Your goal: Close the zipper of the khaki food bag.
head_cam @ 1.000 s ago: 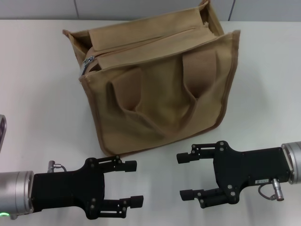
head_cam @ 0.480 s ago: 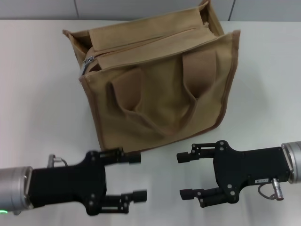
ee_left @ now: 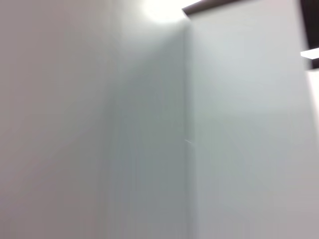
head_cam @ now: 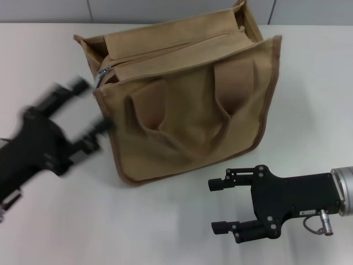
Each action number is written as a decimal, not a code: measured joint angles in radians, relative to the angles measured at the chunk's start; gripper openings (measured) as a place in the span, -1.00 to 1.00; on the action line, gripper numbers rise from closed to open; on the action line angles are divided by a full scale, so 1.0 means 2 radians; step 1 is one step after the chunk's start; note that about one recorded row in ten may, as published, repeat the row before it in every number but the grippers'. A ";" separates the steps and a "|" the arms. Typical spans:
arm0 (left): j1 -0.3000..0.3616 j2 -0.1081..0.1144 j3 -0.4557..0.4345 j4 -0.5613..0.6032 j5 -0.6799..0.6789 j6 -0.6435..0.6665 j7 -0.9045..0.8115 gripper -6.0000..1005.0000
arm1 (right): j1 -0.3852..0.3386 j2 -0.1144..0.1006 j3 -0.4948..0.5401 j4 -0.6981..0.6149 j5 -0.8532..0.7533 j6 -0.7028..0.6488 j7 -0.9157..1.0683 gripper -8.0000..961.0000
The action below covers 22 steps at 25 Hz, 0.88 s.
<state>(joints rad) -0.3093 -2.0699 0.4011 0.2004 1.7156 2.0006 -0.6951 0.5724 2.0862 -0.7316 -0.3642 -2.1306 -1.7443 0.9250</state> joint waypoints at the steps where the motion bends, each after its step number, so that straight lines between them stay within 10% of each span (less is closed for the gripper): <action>1: 0.006 0.000 -0.013 -0.004 -0.011 0.000 0.004 0.51 | 0.000 0.000 0.000 0.000 0.000 0.000 0.000 0.55; 10: 0.025 0.003 -0.030 0.012 -0.063 -0.059 0.012 0.49 | -0.001 0.000 0.000 0.000 0.000 0.001 0.000 0.55; 22: -0.017 0.004 -0.022 0.044 0.035 -0.160 0.024 0.45 | 0.001 -0.001 0.000 -0.001 0.000 0.001 0.000 0.55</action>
<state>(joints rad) -0.3425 -2.0616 0.3568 0.2881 1.7860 1.6809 -0.6463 0.5736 2.0851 -0.7317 -0.3666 -2.1307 -1.7425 0.9250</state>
